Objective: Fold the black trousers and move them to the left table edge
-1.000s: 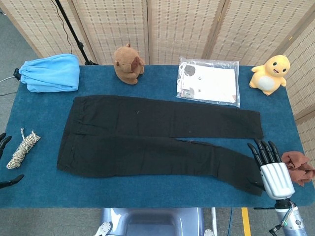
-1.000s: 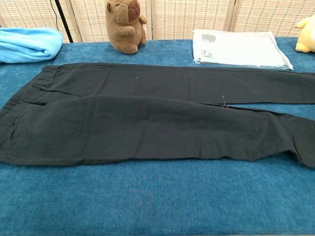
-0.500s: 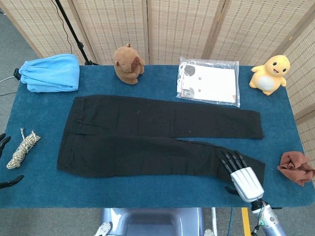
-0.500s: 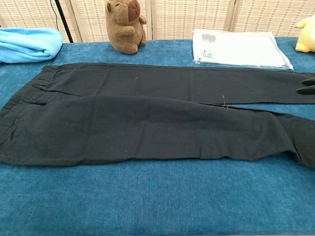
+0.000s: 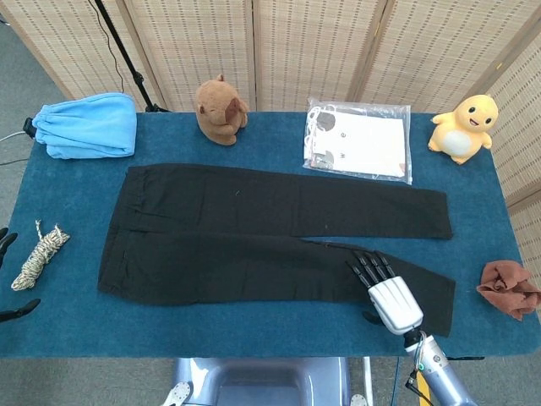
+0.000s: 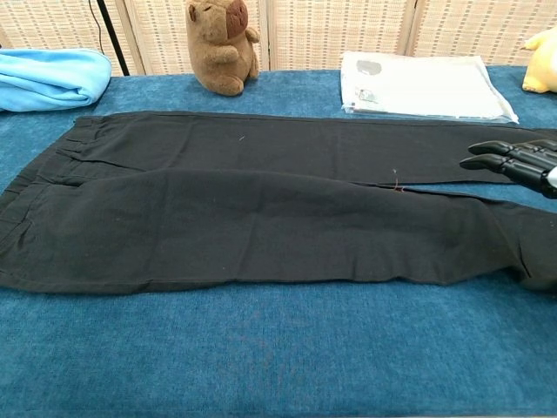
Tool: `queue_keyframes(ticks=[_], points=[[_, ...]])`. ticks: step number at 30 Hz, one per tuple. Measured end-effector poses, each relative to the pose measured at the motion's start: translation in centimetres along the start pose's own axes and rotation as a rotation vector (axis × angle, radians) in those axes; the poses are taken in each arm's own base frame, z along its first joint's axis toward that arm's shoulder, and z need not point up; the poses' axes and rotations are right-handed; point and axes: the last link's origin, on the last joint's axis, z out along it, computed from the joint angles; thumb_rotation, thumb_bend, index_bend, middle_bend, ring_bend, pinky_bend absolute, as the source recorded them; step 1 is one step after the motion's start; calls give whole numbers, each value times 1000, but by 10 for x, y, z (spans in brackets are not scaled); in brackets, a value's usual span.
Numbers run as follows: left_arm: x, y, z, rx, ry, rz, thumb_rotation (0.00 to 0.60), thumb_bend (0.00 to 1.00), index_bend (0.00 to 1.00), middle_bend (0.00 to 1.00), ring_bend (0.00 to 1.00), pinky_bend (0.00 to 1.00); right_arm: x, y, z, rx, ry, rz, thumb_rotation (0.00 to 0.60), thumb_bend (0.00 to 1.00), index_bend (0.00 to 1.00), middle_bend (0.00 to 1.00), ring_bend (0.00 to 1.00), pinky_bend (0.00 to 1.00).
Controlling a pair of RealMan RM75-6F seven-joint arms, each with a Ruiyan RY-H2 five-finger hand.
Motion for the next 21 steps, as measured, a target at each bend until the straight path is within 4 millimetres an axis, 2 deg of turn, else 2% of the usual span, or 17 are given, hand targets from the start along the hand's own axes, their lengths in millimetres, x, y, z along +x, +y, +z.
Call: queue_keyframes(ticks=[15, 21], points=[[1, -1, -1, 0, -3, -8, 600, 0, 0, 0, 0, 0, -21, -9, 18, -15, 2, 23, 600, 0, 0, 0, 0, 0], [0, -1, 0, -1, -9, -9, 600, 0, 0, 0, 0, 0, -28, -7, 25, -40, 11, 36, 600, 0, 0, 0, 0, 0]])
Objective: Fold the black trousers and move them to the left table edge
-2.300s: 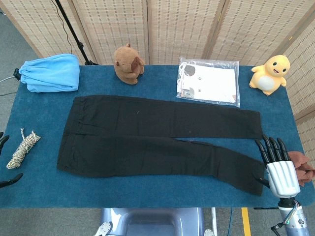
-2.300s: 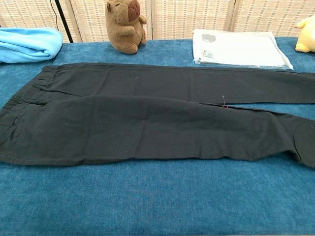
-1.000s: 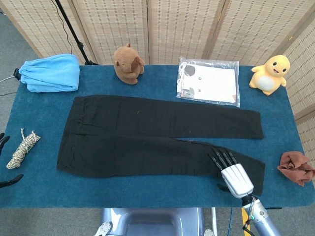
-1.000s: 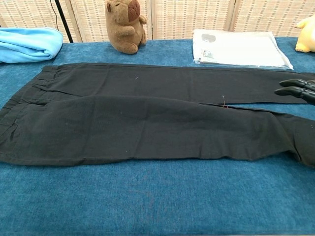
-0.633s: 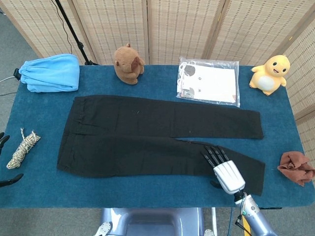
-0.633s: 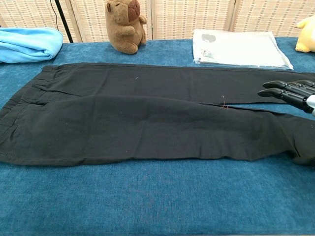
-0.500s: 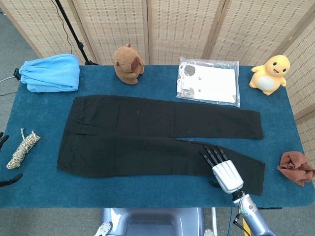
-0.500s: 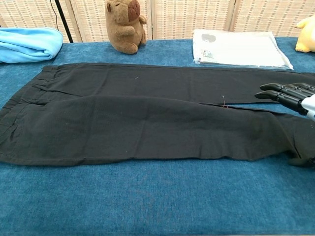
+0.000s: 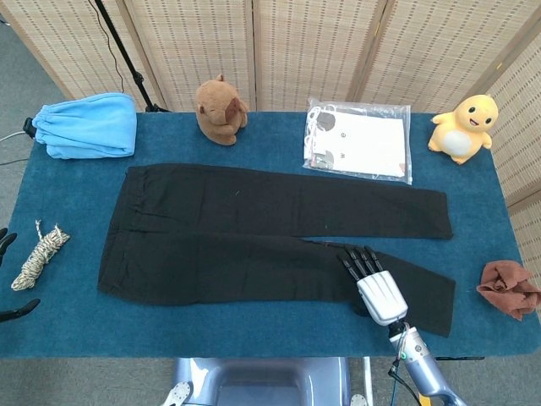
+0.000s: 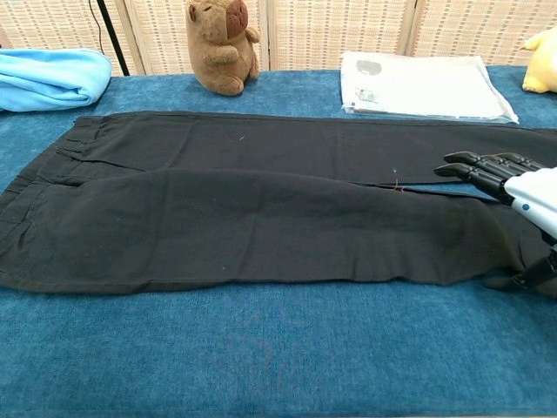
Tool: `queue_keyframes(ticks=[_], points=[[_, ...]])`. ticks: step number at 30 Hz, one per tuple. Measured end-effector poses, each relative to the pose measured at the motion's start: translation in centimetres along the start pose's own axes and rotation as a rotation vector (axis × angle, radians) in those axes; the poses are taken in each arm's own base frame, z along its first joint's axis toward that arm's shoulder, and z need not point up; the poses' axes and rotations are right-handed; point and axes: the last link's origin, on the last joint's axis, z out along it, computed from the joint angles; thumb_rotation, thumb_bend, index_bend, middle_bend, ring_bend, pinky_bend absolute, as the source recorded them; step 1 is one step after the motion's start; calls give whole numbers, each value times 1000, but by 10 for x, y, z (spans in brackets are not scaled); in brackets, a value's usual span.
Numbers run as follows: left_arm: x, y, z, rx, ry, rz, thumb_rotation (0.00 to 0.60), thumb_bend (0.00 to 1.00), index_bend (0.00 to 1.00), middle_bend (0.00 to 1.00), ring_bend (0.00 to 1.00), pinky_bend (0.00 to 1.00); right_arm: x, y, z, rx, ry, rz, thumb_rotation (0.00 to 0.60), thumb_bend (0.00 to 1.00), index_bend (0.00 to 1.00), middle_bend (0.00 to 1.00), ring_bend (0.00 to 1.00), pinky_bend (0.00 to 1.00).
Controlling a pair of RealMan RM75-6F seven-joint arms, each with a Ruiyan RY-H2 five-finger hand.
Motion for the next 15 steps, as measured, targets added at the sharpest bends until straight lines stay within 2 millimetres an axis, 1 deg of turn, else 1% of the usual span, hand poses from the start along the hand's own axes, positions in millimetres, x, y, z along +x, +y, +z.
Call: queue_keyframes(ticks=[5, 7, 9, 11, 12, 14, 15], points=[[1, -1, 0, 2, 4, -5, 600, 0, 0, 0, 0, 0, -3, 6, 3, -15, 26, -41, 600, 0, 0, 0, 0, 2], [1, -1, 0, 2, 4, -7, 600, 0, 0, 0, 0, 0, -4, 8, 5, -23, 41, -59, 600, 0, 0, 0, 0, 28], [2, -1, 0, 2, 4, -9, 600, 0, 0, 0, 0, 0, -4, 9, 5, -30, 59, -70, 600, 0, 0, 8, 0, 81], [2, -1, -1, 1, 5, -10, 600, 0, 0, 0, 0, 0, -4, 11, 5, -34, 77, -81, 600, 18, 21, 50, 9, 148], [2, -1, -1, 1, 5, -11, 600, 0, 0, 0, 0, 0, -3, 12, 5, -37, 92, -90, 600, 35, 50, 86, 28, 191], [2, -1, -1, 1, 5, -10, 600, 0, 0, 0, 0, 0, -2, 14, 4, -41, 114, -103, 600, 73, 165, 185, 118, 318], [1, -1, -1, 1, 4, -10, 600, 0, 0, 0, 0, 0, -2, 15, 3, -41, 123, -105, 600, 77, 206, 219, 156, 365]])
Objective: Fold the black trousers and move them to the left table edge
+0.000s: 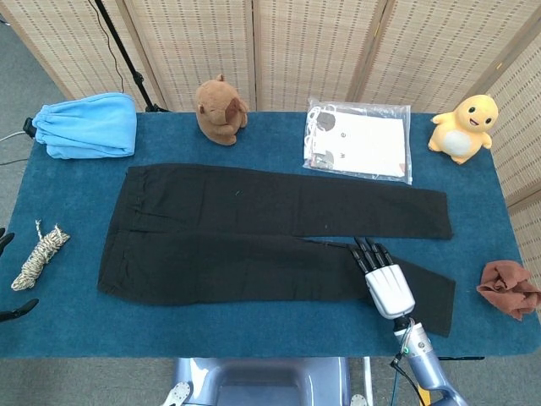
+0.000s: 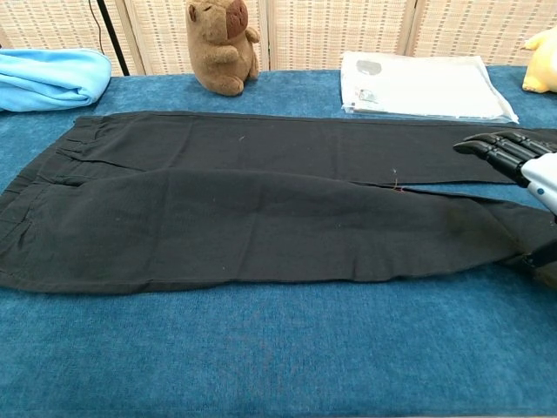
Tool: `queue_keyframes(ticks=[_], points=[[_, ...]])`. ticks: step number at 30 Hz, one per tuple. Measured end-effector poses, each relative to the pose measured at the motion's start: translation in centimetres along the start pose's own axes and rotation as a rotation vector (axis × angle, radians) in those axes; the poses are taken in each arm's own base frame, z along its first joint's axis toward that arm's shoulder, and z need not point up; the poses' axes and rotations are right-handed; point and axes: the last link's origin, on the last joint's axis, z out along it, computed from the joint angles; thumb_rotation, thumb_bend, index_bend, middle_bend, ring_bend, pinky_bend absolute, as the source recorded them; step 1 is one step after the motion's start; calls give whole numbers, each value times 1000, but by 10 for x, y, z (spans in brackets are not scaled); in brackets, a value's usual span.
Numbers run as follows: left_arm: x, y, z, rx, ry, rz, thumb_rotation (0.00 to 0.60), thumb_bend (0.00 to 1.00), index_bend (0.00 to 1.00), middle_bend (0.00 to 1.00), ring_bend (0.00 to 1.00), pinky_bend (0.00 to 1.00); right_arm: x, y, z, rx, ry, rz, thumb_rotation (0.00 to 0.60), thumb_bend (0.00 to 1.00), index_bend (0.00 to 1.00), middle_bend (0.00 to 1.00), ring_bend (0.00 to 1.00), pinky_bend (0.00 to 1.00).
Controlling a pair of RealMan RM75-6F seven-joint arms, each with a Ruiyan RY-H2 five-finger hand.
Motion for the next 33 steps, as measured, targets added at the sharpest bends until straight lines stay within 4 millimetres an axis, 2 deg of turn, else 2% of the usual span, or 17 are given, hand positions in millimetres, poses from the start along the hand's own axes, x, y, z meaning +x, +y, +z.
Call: queue_keyframes(ticks=[2, 4, 7, 12, 16, 19, 23, 25, 29, 33], points=[[-1, 1, 0, -3, -3, 2, 600, 0, 0, 0, 0, 0, 0, 0, -2, 7, 3, 10, 600, 97, 309, 320, 276, 493], [-2, 2, 0, -9, -8, 4, 600, 0, 0, 0, 0, 0, 0, 0, -6, 24, 6, 26, 600, 145, 378, 400, 361, 572], [-3, 4, 0, -25, -17, 4, 600, 0, 0, 0, 0, 0, 0, 1, -13, 48, 12, 43, 600, 247, 469, 491, 446, 640], [-8, 9, 0, -70, -25, 2, 600, 0, 0, 0, 0, 0, -3, 4, -19, 76, 20, 53, 600, 345, 556, 567, 512, 690], [-15, 7, 0, -97, -32, 34, 600, 0, 0, 0, 0, 2, -3, 5, -20, 89, 33, 61, 600, 597, 595, 595, 539, 719], [-23, 4, 1, -123, -39, 56, 600, 0, 0, 0, 0, 54, -4, 7, -19, 94, 46, 68, 600, 697, 600, 598, 542, 722], [-34, 2, 6, -165, -31, 92, 600, 0, 0, 0, 11, 173, -5, 7, -18, 98, 51, 74, 600, 701, 601, 599, 543, 722], [-39, 2, 9, -186, -31, 112, 600, 0, 17, 0, 54, 213, -5, 7, -17, 99, 48, 78, 600, 701, 601, 599, 543, 722], [-52, 0, 16, -242, -56, 168, 600, 0, 95, 7, 131, 252, -4, 7, -17, 99, 50, 81, 600, 701, 601, 599, 543, 722], [-67, -3, 22, -305, -102, 231, 600, 0, 114, 16, 143, 257, -3, 4, -17, 105, 55, 87, 600, 702, 601, 598, 543, 722]])
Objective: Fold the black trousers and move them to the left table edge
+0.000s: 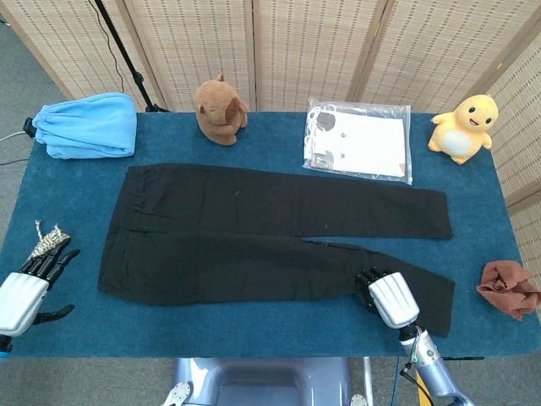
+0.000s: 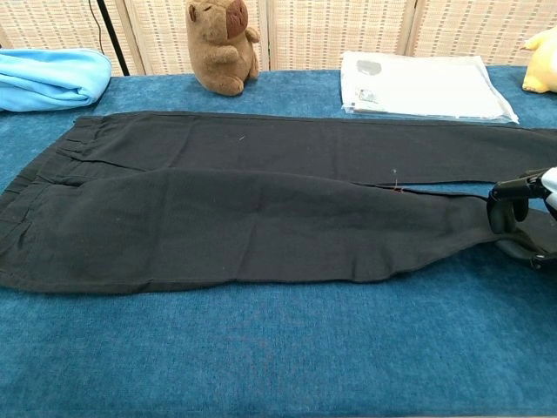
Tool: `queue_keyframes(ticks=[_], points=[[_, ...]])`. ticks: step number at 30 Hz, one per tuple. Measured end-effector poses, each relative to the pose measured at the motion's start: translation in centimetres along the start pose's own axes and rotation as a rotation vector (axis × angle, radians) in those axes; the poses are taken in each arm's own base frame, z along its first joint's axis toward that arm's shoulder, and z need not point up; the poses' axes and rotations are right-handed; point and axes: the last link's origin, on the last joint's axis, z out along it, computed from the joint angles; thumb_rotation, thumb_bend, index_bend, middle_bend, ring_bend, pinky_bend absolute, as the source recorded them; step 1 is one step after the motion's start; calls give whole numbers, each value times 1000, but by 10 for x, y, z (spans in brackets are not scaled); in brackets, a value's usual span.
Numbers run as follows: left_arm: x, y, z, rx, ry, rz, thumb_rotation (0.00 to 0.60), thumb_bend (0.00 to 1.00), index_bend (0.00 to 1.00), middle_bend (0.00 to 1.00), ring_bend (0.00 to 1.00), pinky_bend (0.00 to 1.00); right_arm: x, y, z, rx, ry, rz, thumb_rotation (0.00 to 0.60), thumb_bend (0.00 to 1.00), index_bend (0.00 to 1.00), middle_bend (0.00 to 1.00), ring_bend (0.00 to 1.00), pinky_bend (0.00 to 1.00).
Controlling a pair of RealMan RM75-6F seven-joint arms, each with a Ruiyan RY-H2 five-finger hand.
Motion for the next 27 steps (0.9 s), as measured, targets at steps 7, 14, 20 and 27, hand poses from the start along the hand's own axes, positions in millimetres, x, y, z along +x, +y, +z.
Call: queue_keyframes(ticks=[7, 14, 20, 27], points=[[-34, -2, 21, -114, -51, 140, 600, 0, 150, 54, 155, 257, 2, -3, 1, 2, -2, 15, 600, 702, 601, 599, 543, 722], [-65, 0, 35, -172, -54, 228, 600, 0, 189, 92, 169, 257, 3, -3, 1, -4, 0, 23, 600, 701, 601, 599, 543, 722], [-78, 3, 41, -179, -33, 243, 600, 0, 232, 137, 189, 257, 5, -3, 1, -8, 3, 28, 600, 702, 601, 599, 542, 722], [-87, 9, 50, -205, -27, 260, 600, 41, 281, 178, 219, 257, 5, -2, 2, -14, 3, 39, 600, 702, 600, 599, 543, 722]])
